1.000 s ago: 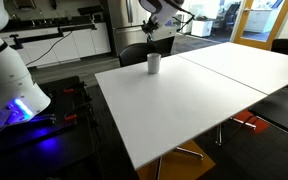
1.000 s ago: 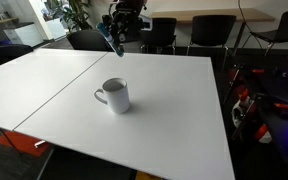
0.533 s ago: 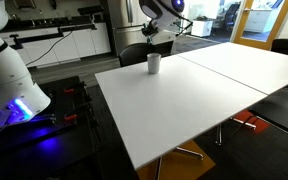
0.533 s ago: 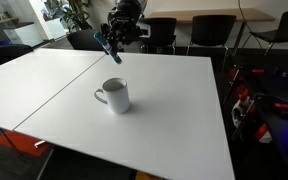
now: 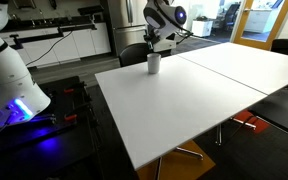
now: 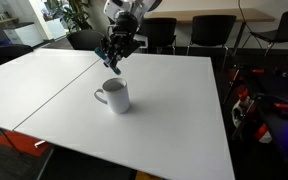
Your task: Put the green marker in the white mug
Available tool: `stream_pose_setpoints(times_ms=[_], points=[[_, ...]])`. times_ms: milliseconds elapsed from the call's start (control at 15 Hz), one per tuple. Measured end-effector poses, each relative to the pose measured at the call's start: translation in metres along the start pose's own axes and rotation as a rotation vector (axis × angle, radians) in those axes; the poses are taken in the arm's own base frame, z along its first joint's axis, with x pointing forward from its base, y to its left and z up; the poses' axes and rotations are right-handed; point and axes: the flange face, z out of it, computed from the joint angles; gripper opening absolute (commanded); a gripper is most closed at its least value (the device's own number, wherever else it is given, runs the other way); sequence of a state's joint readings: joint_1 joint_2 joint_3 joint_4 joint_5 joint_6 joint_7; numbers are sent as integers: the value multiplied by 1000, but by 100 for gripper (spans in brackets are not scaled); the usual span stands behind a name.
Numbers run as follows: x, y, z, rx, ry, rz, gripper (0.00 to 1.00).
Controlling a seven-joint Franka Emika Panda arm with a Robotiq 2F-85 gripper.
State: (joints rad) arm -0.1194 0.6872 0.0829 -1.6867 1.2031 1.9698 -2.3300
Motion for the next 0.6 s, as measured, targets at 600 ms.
stream_pose_setpoints(times_ms=[600], points=[[-28,17,14,-2,6,28,5]])
